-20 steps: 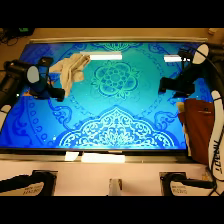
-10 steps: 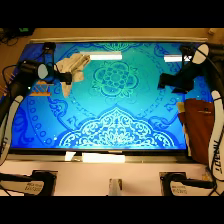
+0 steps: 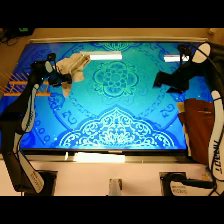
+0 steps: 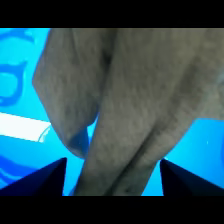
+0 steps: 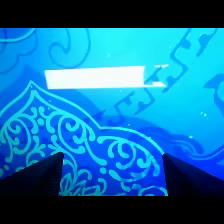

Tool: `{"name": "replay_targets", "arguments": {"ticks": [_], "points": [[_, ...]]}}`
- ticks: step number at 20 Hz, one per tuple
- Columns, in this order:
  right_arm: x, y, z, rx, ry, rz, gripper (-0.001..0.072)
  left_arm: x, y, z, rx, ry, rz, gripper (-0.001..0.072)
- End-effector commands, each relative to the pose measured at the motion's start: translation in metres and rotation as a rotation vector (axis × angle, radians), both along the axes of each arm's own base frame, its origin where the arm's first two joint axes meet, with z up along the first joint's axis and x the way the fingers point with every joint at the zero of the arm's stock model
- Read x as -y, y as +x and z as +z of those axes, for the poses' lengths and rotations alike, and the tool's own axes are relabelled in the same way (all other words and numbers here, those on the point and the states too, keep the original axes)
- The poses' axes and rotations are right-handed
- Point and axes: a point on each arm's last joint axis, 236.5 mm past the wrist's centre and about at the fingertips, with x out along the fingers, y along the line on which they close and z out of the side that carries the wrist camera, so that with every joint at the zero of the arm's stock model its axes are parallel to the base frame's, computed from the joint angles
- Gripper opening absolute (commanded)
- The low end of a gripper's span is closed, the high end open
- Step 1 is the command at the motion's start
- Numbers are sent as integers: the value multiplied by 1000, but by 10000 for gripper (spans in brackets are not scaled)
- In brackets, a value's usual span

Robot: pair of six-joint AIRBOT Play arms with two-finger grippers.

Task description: Fold the shirts.

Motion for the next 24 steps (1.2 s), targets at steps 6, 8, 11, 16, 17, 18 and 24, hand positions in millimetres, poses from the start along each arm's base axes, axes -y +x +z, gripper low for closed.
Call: {"name": "replay_targets", "arguments": {"ticks": [6, 8, 11, 16, 17, 18, 24], "points": [[-7, 10, 5, 46, 29, 1, 661, 12, 11, 46, 94, -56, -5, 42], [-7, 32, 15, 151, 30, 6, 660, 30, 13, 126, 256, -39, -79, 41], [-7, 34, 41, 223, 23, 29, 659, 83, -30, 275, 513, -19, -245, 41], [33, -4, 143, 474, -127, -12, 661, 199, -194, 459, 857, -165, -526, 41], [42, -17, 170, 543, -145, -53, 661, 221, -224, 465, 854, -225, -574, 41], [49, -30, 195, 611, -157, -84, 661, 245, -248, 459, 824, -277, -620, 41], [74, -119, 288, 872, -189, -172, 660, 365, -305, 266, 371, -288, -792, 42]]}}
